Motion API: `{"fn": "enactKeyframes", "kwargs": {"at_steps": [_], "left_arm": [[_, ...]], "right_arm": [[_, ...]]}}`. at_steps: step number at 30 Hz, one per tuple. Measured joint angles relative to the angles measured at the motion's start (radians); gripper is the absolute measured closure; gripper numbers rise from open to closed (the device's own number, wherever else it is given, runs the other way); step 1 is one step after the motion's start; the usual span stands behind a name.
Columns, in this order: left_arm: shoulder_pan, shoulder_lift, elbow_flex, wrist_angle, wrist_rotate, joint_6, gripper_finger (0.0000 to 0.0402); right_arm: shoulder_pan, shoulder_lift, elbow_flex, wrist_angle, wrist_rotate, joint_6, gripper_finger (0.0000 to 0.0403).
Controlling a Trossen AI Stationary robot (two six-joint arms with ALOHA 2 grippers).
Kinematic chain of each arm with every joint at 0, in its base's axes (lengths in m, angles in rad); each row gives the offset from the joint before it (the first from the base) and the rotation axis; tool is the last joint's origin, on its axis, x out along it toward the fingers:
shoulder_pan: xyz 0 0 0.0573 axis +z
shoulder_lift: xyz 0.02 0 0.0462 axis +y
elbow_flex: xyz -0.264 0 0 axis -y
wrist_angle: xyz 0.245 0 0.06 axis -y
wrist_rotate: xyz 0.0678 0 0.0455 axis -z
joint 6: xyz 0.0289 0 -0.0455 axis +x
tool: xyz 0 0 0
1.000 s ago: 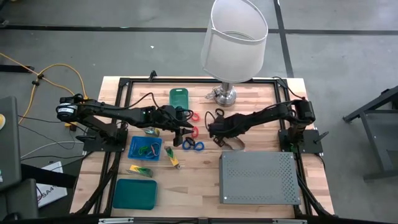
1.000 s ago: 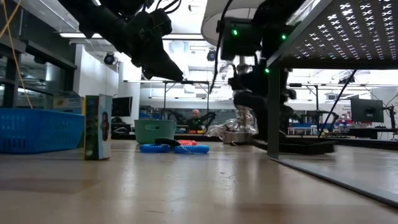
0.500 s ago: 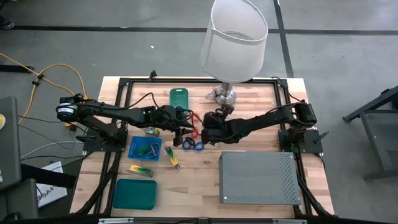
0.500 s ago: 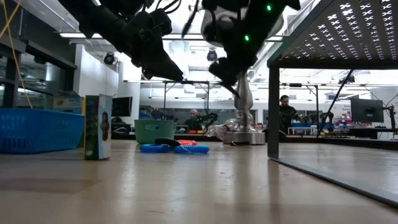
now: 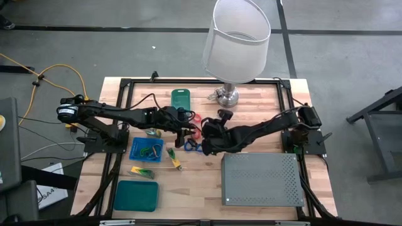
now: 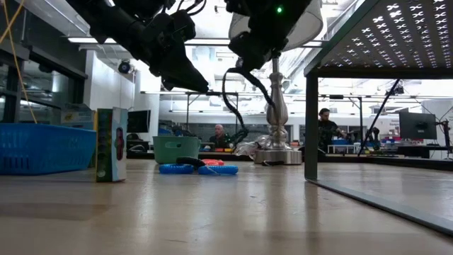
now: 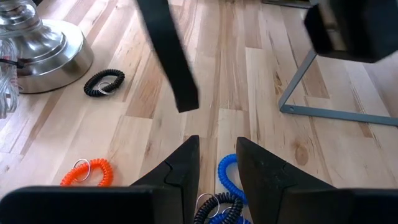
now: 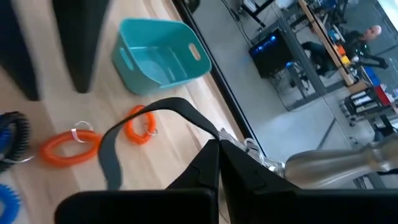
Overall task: Pick & Place Office Desk Supplies
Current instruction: Put the black rubber bands into the top blue bin
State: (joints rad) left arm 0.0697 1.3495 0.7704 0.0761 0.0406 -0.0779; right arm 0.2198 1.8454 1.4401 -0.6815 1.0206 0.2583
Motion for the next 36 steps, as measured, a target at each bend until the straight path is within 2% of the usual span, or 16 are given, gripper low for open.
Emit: {"fn": "enactKeyframes", "kwargs": {"at_steps": [7, 13, 36], "left_arm": [[0.0, 0.0, 0.0, 0.0, 0.0, 0.0, 0.03], [0.0, 0.0, 0.0, 0.0, 0.0, 0.0, 0.03], [0.0, 0.0, -0.002, 0.069, 0.0, -0.004, 0.03]], "right_arm": [[0.051, 0.0, 0.001, -0.003, 0.005, 0.007, 0.0401], [0.082, 0.0, 0.001, -0.019, 0.055, 0.006, 0.0401], [0.083, 0.0, 0.001, -0.008, 0.054, 0.007, 0.0401]]}}
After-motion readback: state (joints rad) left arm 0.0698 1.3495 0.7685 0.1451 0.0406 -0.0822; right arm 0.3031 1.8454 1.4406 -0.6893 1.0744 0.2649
